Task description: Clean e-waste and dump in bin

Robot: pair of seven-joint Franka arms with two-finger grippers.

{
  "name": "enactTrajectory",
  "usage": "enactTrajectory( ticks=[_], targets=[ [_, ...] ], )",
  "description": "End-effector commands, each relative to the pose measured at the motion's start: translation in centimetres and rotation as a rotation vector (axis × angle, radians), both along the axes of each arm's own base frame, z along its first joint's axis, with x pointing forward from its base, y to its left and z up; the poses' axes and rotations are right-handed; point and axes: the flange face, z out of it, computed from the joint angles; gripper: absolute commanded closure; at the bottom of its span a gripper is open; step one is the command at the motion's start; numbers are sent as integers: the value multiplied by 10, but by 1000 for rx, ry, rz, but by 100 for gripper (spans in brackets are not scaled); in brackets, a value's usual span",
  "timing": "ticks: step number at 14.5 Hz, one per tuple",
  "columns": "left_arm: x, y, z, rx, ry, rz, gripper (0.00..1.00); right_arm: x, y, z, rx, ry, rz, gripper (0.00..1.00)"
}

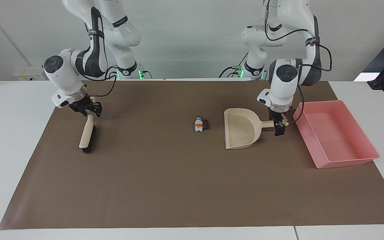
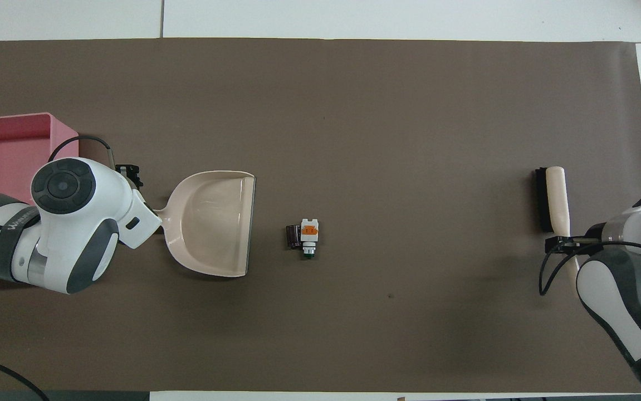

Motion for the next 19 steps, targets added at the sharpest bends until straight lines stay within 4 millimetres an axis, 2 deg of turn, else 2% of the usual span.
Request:
enactTrajectory(
  ticks=[1,3,5,6,7,8,9,11,13,14,15,17,19],
  targets=[
    [-17,-2,-4,8,-17,-8,1,-3,-3,-1,19,-13,13,42],
    [-17,-2,-5,8,-18,2,7,-3,-4,-1,20,-11,13,42],
    [-17,-5,-4,4,-28,19,22,-4,-4,-1,21,-8,14,42],
    [-18,-13,-3,3,-31,4,31,-4,-4,-1,21,-7,16,48],
    [-18,-14,-2,2,-33,4,45,-4,-4,-1,22,-7,28,65],
    [-18,-14,-2,3,-31,1,59,-4,-4,0,24,-6,27,88],
    [-17,-16,-1,2,-34,-3,68,-4,-4,-1,24,-3,26,100],
    [-19,-19,-2,7,-24,-13,82,1,-4,5,31,2,25,100],
    [-22,-18,-2,20,-1,-13,89,5,-1,10,35,18,28,100],
    [-22,-17,0,23,3,-14,96,9,2,16,36,25,32,100],
    [-17,-17,7,18,-14,-12,98,13,7,24,34,28,21,100],
    [-5,-12,25,23,-22,-6,100,26,28,46,31,41,36,100],
    [1,-7,37,33,-10,-36,100,35,64,69,18,51,71,100]
  ],
)
